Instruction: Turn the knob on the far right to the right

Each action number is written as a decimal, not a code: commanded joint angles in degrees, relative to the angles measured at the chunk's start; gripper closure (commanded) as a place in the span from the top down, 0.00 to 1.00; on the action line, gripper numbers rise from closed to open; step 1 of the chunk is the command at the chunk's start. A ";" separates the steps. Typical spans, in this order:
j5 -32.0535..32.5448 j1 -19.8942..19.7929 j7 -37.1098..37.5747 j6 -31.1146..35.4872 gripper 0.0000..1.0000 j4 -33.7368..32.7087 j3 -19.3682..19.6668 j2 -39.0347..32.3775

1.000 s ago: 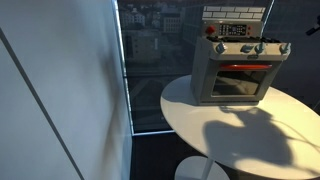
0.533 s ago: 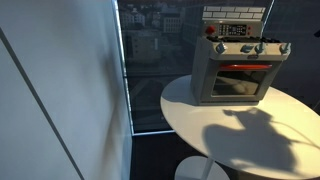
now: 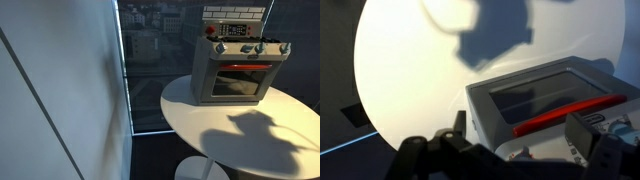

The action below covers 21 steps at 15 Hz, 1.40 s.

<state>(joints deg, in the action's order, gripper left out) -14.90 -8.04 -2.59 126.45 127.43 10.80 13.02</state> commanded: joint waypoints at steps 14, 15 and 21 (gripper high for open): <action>12.29 -0.31 3.43 -24.49 1.00 -3.12 -2.30 7.11; 12.58 -0.27 3.36 -24.98 1.00 -3.09 -2.43 7.45; 11.87 -0.02 2.40 -24.06 1.00 -2.72 -2.29 7.25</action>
<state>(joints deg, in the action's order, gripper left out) -3.03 -8.06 -0.16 102.58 124.89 8.48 20.33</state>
